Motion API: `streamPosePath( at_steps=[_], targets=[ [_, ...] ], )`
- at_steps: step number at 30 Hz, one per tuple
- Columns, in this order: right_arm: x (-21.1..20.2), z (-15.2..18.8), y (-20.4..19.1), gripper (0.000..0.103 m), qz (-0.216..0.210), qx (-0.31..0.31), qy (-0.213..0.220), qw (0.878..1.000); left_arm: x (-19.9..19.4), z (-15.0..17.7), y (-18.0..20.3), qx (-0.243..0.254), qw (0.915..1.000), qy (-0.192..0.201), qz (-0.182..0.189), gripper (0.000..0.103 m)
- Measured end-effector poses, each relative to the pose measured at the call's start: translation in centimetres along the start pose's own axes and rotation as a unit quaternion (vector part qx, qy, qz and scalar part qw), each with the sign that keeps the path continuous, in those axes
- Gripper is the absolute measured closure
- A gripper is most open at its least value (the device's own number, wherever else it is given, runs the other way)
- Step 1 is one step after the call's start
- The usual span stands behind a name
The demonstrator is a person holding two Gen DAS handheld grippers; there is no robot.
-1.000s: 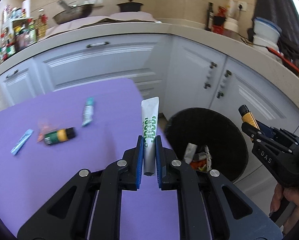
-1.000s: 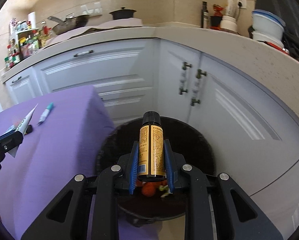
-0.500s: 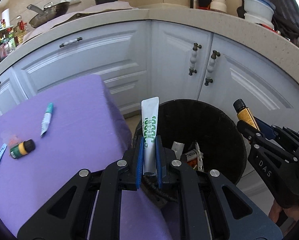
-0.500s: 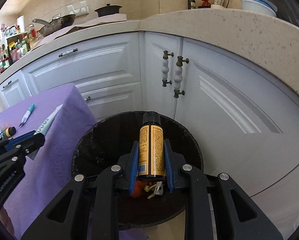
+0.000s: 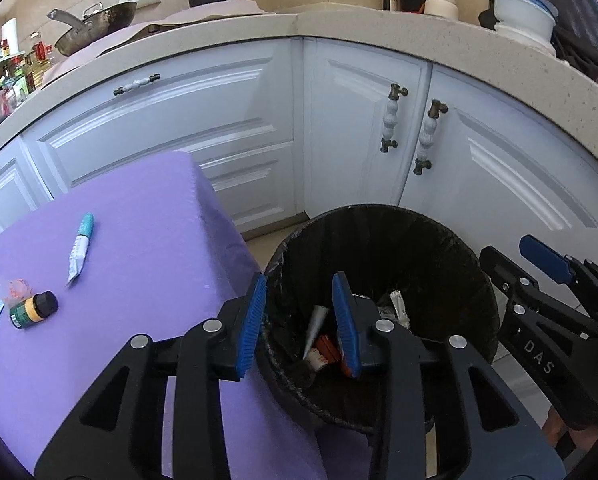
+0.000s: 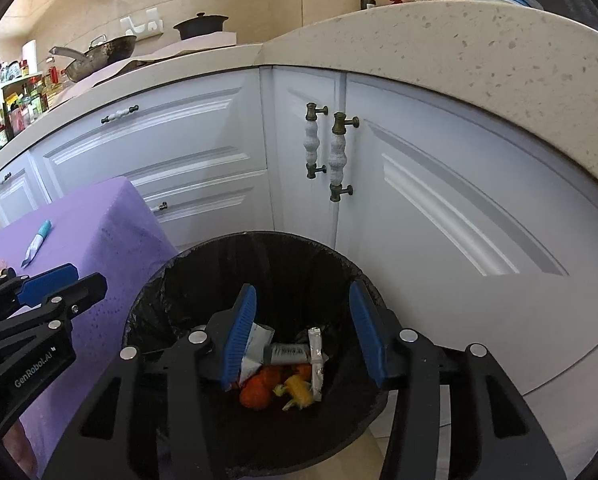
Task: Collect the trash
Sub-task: 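Move both open grippers back over the table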
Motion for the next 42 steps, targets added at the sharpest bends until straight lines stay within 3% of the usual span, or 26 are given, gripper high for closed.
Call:
streamPosePath(
  at_steps=[10, 20, 35, 42],
  targets=[
    [-1.7, -1.2, -2.5, 0.054, -0.025, -0.003, 0.015, 1.000, -4.1, 0.2, -3.7, -0.016, 0.9994, 0.025, -0.020, 0.063],
    [-2.6, -1.5, -8.7, 0.054, -0.081, -0.030, 0.013, 0.996, -7.9, 2.6, -12.1, -0.053, 0.9937, 0.025, -0.096, 0.059],
    [-3.9, -0.9, -22.0, 0.050, -0.180, -0.092, 0.005, 0.979, -13.3, 7.5, -26.1, -0.131, 0.9668, 0.012, -0.219, 0.058],
    [-3.6, -0.3, -27.9, 0.038, -0.212, -0.114, -0.010, 0.970, -15.5, 9.8, -31.2, -0.167, 0.9526, 0.009, -0.254, 0.057]
  ],
)
Point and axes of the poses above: each gripper's, at about its wrist camera, not at the fingertips, and x roughly the way its jaws point, y to its right, z to its underside, the point moved 2 cm from there along x, roughly the way its jaws point, and after that the axes turned 6 degrees about y, right-handed, at the moved point
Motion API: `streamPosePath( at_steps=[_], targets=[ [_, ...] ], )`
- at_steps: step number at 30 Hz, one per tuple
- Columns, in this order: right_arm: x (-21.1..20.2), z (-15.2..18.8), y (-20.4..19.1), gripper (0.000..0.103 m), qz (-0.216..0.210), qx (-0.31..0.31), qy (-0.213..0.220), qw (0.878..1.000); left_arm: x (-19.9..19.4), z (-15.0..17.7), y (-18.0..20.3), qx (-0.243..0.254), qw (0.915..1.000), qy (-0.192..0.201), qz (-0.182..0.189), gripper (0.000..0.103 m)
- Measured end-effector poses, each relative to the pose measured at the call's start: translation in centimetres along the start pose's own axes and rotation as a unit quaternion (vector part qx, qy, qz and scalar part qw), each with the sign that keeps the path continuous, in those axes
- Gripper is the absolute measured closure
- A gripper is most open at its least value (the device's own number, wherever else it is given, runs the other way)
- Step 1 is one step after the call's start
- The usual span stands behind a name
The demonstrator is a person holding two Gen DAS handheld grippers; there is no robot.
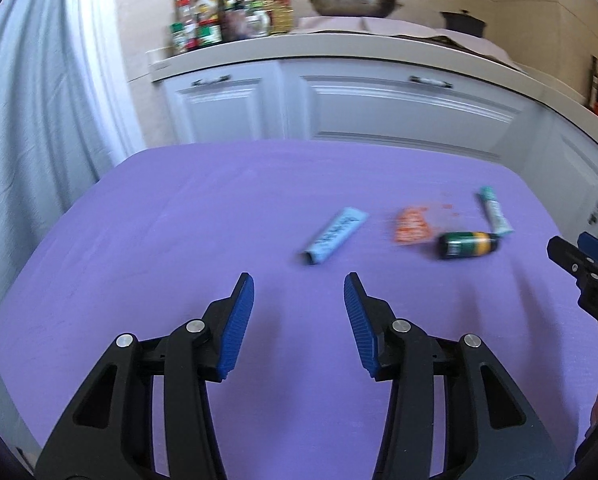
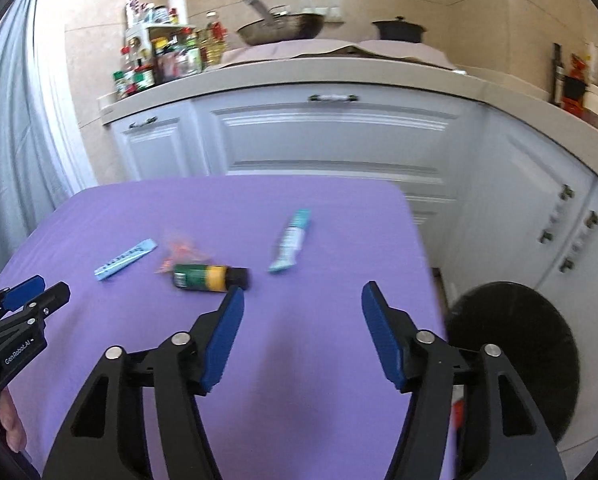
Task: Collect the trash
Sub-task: 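Move both open grippers back over the table, then grasp green-and-yellow bottle with right gripper while left gripper grasps blue tube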
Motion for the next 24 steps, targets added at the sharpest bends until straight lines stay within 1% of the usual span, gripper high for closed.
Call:
streamPosePath(
  at_steps=[1, 3, 4, 5, 12, 18, 24],
  targets=[
    [0.4, 0.0, -0.5, 0.035, -0.004, 0.001, -0.004, 1.000, 0.1, 0.1, -0.8, -0.005, 1.0000, -0.001, -0.004, 0.057],
    [1.2, 0.0, -1.4, 0.035, -0.011, 0.003, -0.014, 1.000, 0.3, 0.2, -2.1, -0.012, 0.9999, -0.001, -0.011, 0.056],
    [1.6, 0.0, -1.9, 0.034, -0.014, 0.003, -0.019, 1.000, 0.4, 0.2, -2.7, -0.016, 0.9998, -0.001, -0.014, 0.052],
    [2.0, 0.1, -2.3, 0.033, -0.016, 0.002, -0.023, 1.000, 0.5, 0.2, -3.1, -0.018, 0.9997, -0.001, -0.017, 0.050],
    [4.3, 0.3, -4.7, 0.027, -0.007, -0.007, -0.050, 0.999, 1.8, 0.6, -6.7, -0.038, 0.9986, -0.012, -0.034, 0.050],
    [5.9, 0.4, -5.8, 0.025, 0.004, -0.012, -0.068, 0.998, 2.9, 0.6, -8.4, -0.049, 0.9980, -0.018, -0.035, 0.050],
    [6.8, 0.1, -6.2, 0.024, 0.019, -0.016, -0.080, 0.996, 3.6, 0.3, -8.6, -0.054, 0.9980, -0.020, -0.026, 0.049]
  ],
)
Point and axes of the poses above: each gripper's, at about its wrist camera, not at the fingertips, and x roughly the way its jaws point, y to its right, z to its underside, the point moved 2 cm from there along x, roughly the way its jaws point, and after that the axes turned 6 degrees about y, right-handed, at the moved point
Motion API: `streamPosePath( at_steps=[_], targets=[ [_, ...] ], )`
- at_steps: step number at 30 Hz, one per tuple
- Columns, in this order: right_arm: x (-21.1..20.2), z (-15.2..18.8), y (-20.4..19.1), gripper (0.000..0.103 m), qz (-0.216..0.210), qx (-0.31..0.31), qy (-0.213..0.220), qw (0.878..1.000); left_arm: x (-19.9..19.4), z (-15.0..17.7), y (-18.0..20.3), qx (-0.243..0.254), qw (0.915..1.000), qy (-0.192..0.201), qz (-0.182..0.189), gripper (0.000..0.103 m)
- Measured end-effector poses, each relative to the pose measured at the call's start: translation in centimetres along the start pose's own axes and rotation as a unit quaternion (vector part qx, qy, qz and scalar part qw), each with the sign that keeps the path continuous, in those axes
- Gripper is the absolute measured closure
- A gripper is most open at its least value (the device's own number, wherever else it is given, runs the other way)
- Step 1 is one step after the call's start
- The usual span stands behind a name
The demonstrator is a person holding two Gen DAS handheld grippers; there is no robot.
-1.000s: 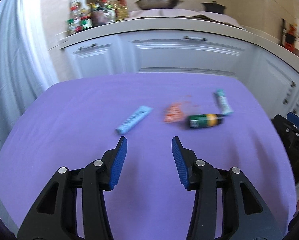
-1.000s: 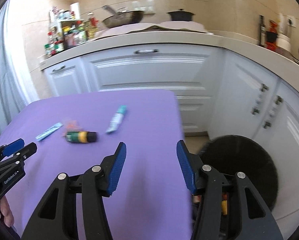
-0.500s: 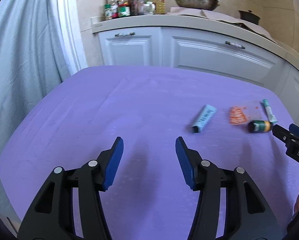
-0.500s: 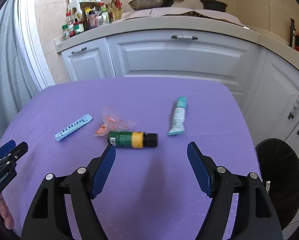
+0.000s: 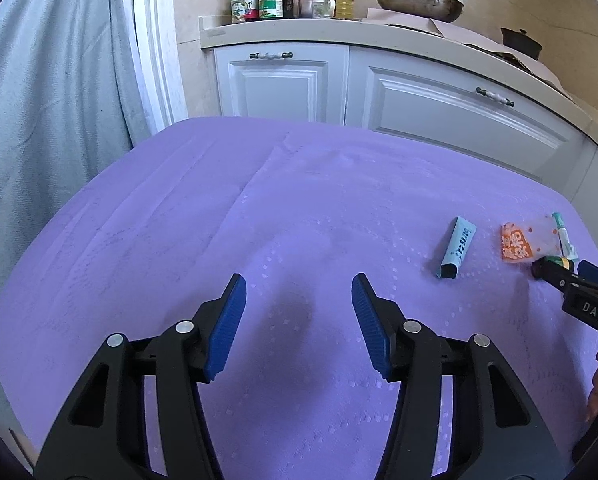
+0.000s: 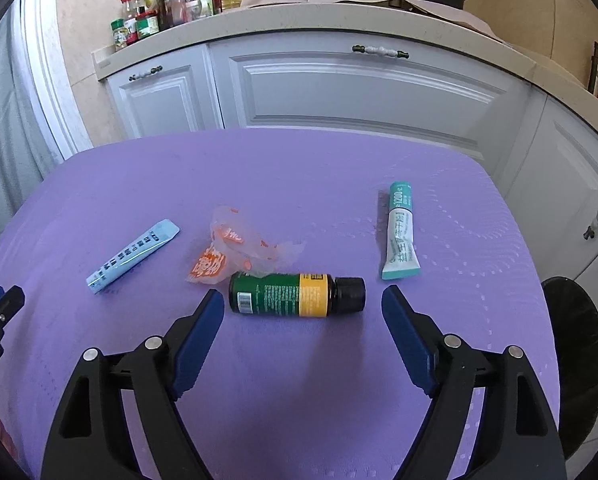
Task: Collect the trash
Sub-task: 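Grasp green-and-yellow bottle with right gripper while left gripper grasps blue tube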
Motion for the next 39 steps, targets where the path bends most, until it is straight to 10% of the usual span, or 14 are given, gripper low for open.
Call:
streamPosePath(
  at_steps=[28, 39],
  targets=[
    [-3.8, 1.7, 5.2, 0.032, 0.008, 0.009, 0.012, 1.000, 3.2, -0.8, 9.3, 0.065, 0.9940, -0.031, 0.083, 0.049],
    [-4.4, 2.3, 8.3, 0.032, 0.008, 0.035, 0.018, 0.999, 4.0, -0.2, 11.5, 0.110, 0.9884, -0.046, 0.094, 0.098]
  ],
)
Point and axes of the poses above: each gripper's, at about its wrist camera, not at the fingertips, and x roughly the way its jaws point, y to its right, z to its underside, the point moved 2 cm from there along x, roughly the way its jaws point, and after that the axes turned 6 degrees about y, right-handed, at the moved point
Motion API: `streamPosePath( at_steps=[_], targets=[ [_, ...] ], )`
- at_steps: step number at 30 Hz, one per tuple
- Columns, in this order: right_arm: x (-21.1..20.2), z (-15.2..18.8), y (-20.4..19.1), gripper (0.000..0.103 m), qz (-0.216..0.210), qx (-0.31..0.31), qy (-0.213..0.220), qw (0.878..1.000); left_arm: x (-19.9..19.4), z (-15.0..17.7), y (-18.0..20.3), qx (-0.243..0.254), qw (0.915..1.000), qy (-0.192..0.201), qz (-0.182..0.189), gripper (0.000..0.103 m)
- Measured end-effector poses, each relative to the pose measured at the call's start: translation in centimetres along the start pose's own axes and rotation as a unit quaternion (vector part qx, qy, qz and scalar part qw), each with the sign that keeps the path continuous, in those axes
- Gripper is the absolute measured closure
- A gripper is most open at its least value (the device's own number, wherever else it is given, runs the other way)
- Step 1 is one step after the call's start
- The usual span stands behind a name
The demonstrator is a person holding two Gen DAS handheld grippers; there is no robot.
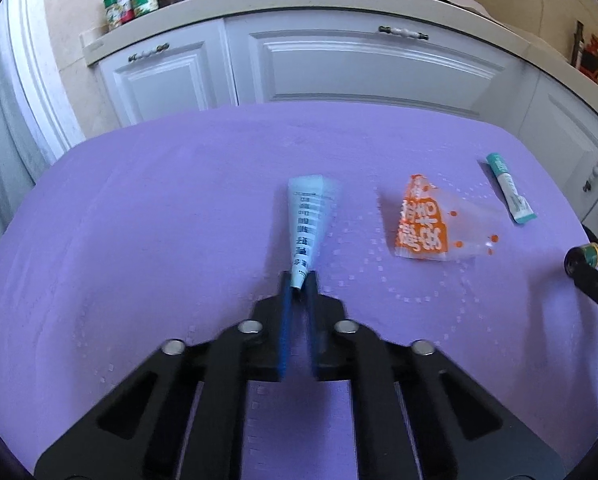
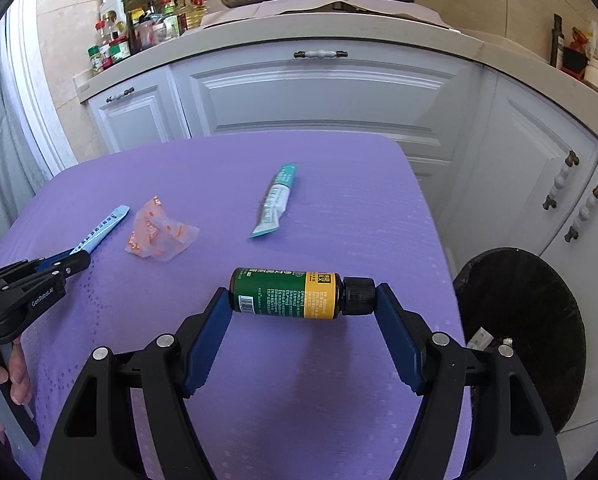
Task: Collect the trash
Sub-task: 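Grasp green-and-yellow bottle with right gripper while left gripper grasps blue tube, then drop green bottle from right gripper while left gripper drops blue tube into the bin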
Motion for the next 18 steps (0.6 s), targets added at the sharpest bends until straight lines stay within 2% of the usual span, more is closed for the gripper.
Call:
streamPosePath(
  at_steps=[8, 18],
  targets=[
    [-0.8, 0.3, 1.1, 0.032, -0.002, 0.006, 0.008, 1.000, -2.5, 0.8, 1.2, 0.019, 0.9995, 0.024, -0.011, 0.100],
    [-3.6, 0.4, 4.4, 0.032, 0.026, 0.014, 0.041, 0.999, -7.2, 0.8, 5.3, 0.026, 0.9979, 0.056, 0.022, 0.100]
  ],
)
Point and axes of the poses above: each gripper's, at about its wrist camera, not at the fingertips, and x roughly the way its jaws point, y to its right, z to its underside, the point moved 2 cm from there along x, roughly the way its jaws point, and after that the axes turned 6 degrees about y, right-handed, at the moved point
